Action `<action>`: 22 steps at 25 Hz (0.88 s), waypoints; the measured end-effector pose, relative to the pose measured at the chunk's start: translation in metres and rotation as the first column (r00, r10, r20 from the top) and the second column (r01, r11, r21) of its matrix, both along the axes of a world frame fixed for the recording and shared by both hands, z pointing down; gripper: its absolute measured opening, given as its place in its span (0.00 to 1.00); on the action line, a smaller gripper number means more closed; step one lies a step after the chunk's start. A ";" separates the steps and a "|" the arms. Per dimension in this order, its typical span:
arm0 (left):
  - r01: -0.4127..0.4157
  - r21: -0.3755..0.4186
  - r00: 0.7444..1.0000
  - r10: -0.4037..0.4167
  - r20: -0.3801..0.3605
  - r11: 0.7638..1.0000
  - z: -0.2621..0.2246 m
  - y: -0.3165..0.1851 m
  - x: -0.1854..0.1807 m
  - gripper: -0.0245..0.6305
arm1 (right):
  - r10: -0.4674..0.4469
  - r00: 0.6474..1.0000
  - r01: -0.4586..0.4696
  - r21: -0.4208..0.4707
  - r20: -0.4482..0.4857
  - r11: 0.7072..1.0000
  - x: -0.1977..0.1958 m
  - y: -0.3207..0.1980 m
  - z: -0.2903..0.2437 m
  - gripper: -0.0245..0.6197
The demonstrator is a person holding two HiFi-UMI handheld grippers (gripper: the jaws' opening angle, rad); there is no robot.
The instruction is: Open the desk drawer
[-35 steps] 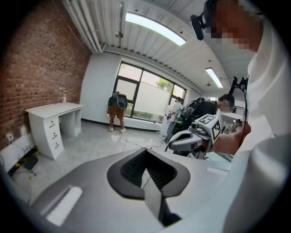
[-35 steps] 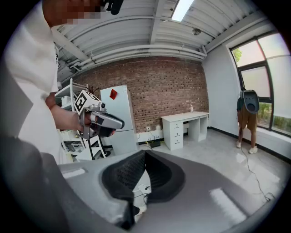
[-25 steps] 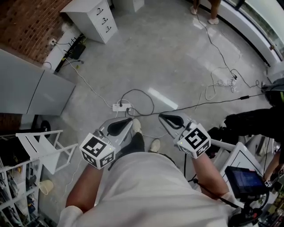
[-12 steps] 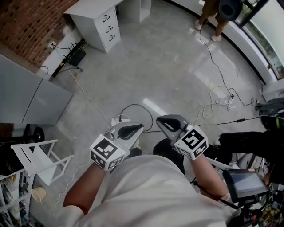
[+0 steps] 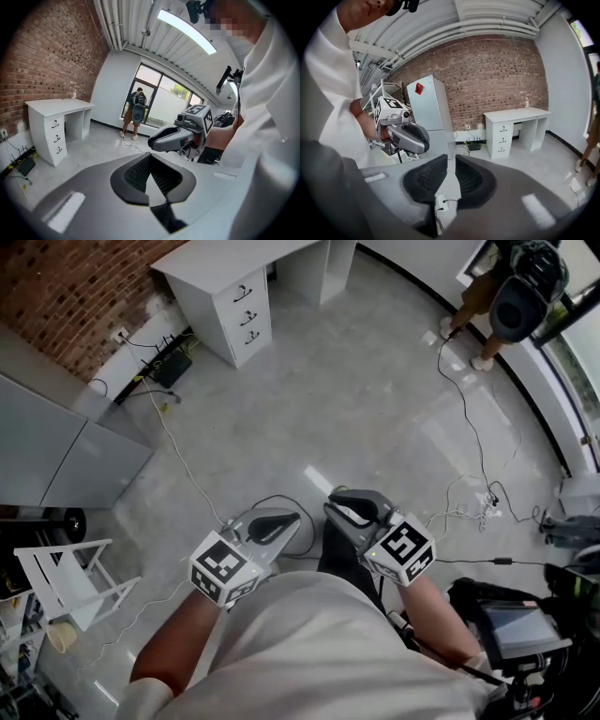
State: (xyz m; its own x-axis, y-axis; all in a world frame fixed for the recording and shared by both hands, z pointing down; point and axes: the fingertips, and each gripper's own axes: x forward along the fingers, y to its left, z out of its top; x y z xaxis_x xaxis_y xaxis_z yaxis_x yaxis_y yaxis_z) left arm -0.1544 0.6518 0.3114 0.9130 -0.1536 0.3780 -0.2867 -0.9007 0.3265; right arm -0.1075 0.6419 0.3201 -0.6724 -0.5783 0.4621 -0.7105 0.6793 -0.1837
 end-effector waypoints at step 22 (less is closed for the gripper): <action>0.268 -0.085 0.955 -0.276 -0.109 0.960 0.014 -0.355 0.247 0.05 | -0.253 0.966 0.251 -0.037 -0.062 0.967 0.260 -0.347 0.015 0.10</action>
State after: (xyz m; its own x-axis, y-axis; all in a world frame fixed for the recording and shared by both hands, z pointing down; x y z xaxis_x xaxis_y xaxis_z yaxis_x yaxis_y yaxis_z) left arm 0.0926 0.2964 0.3250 0.8792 -0.3797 0.2878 -0.4730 -0.7682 0.4314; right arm 0.1529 0.2946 0.3348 -0.7621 -0.3801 0.5241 -0.5286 0.8328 -0.1646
